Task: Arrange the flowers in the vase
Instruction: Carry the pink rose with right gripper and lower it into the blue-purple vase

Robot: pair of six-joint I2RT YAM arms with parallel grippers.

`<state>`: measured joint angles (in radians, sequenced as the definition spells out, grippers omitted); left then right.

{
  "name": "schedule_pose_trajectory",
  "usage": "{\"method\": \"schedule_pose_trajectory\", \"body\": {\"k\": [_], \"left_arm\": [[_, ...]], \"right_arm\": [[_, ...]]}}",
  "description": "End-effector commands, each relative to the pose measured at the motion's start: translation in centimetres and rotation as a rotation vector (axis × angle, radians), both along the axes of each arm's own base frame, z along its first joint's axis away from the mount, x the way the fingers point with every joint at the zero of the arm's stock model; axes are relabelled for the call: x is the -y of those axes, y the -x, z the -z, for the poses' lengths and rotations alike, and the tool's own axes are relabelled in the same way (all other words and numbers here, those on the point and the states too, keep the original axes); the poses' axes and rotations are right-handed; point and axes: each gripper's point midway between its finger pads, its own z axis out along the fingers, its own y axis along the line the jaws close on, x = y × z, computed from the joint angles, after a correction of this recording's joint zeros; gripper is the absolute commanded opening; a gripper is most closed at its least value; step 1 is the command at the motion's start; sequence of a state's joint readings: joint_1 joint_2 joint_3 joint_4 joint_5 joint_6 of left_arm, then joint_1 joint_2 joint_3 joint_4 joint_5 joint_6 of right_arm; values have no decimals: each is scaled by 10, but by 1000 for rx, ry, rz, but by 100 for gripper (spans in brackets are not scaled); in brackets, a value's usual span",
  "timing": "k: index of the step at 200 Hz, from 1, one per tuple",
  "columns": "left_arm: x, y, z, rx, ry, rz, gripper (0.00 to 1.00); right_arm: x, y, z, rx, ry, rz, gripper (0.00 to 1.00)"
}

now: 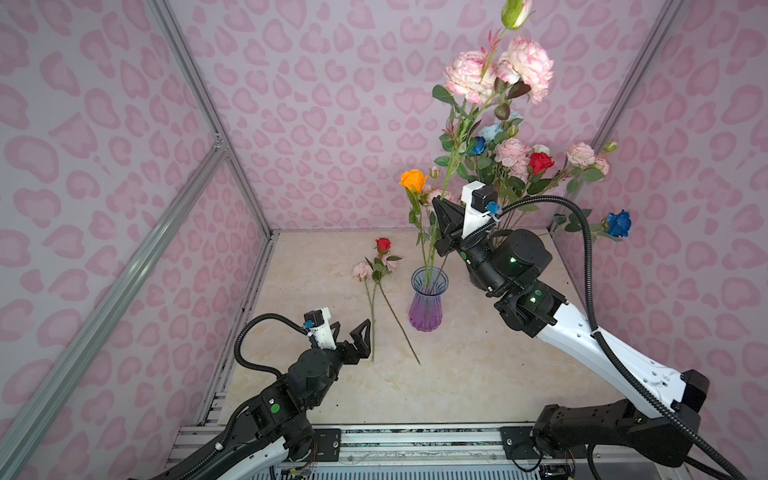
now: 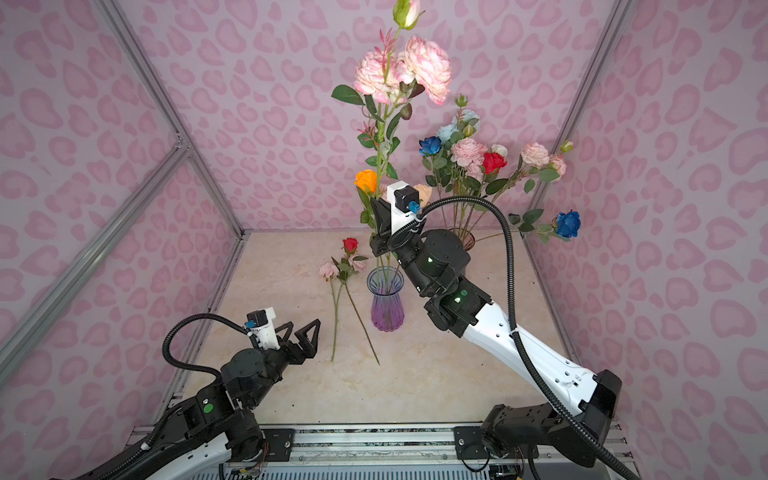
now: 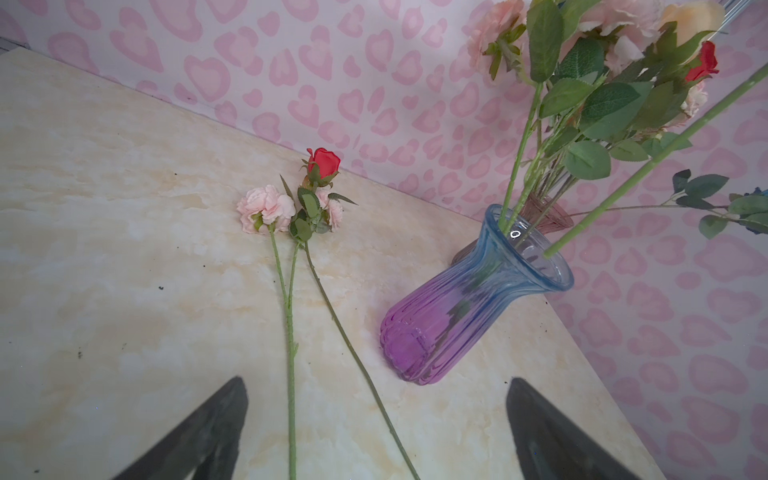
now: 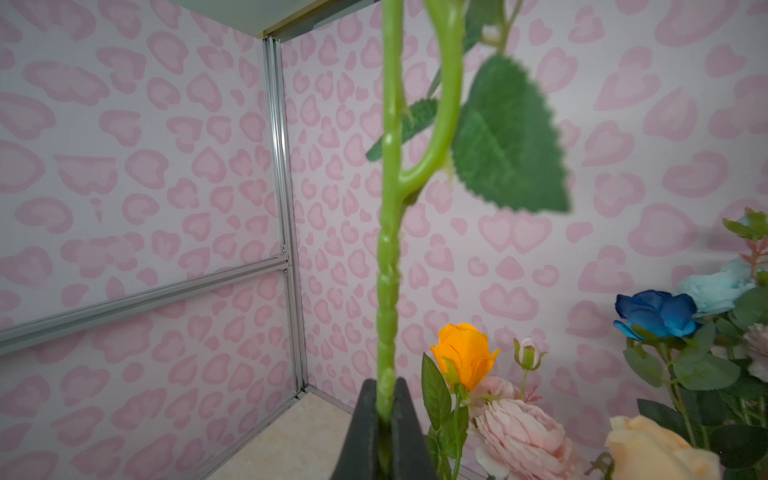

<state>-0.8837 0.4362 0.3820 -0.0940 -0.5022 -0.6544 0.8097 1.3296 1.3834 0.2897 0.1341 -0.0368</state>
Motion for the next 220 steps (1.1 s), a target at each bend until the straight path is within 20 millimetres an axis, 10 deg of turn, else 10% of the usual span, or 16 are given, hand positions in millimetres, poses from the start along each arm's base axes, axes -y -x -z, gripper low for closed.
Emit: {"method": "schedule_pose_trajectory", "body": {"k": [1, 108, 220], "left_arm": [[-2, 0, 0, 2, 16, -13, 98], [2, -4, 20, -44, -29, -16, 99], [9, -6, 30, -70, -38, -3, 99]], "right_arm": [[-2, -9, 13, -10, 20, 12, 4], [-19, -35, 148, -308, 60, -5, 10], [-7, -27, 195, -399, 100, 26, 19]]}}
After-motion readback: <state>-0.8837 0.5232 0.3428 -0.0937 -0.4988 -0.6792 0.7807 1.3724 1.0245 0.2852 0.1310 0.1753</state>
